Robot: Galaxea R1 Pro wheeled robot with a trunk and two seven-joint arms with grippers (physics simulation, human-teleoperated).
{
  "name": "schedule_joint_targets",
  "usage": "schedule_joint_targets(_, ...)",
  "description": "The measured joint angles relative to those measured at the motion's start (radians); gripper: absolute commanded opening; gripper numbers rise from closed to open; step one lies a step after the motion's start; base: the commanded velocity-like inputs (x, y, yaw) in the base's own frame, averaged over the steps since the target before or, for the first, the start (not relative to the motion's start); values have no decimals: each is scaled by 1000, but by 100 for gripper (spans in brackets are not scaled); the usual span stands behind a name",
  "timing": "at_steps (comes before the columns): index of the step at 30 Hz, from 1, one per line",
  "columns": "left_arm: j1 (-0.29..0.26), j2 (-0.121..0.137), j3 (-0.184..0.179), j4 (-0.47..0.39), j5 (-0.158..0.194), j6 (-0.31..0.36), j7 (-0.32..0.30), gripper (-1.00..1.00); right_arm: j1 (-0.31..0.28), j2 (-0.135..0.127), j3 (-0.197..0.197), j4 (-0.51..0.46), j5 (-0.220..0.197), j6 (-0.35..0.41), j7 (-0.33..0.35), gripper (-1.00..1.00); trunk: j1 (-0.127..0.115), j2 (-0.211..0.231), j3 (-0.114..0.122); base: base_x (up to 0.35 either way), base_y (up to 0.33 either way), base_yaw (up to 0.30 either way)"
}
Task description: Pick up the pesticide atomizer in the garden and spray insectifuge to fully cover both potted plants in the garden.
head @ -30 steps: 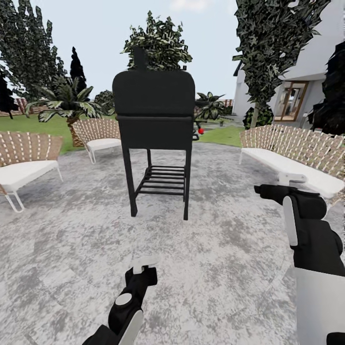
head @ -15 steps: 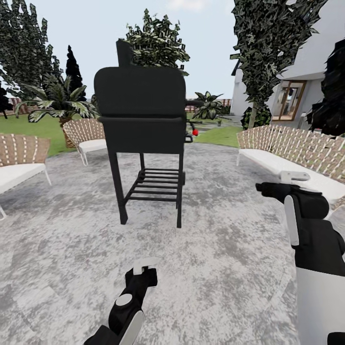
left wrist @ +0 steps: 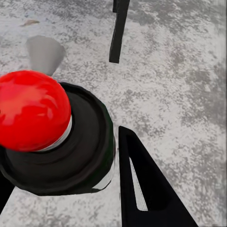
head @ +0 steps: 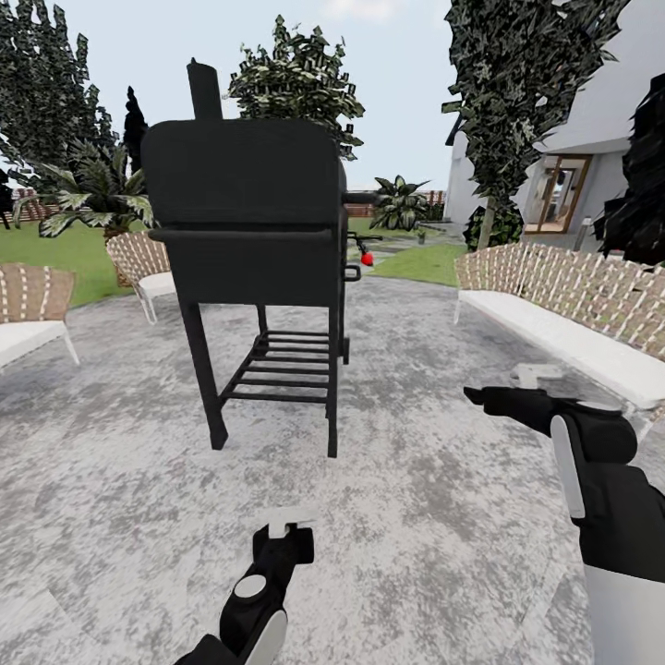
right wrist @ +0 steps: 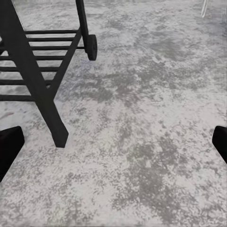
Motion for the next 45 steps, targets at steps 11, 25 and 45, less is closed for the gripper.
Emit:
schedule_joint_targets(11,0,-8,-12,51,1,0,-1,-100,10,6,5,-4,4,-63,70,100,0,0,0,303,-192,0)
schedule_joint_targets(25,0,-23,-12,101,-2,-4,-1,-100,18,2,5,-12,3,-89,110,100,0,0,0,280,-228,0)
schedule_joint_targets(45,0,-11,-9,100,-1,-5,-27,-100,49,-14,8,-18,8,-91,425,100,0,0,4,254,-263,-131)
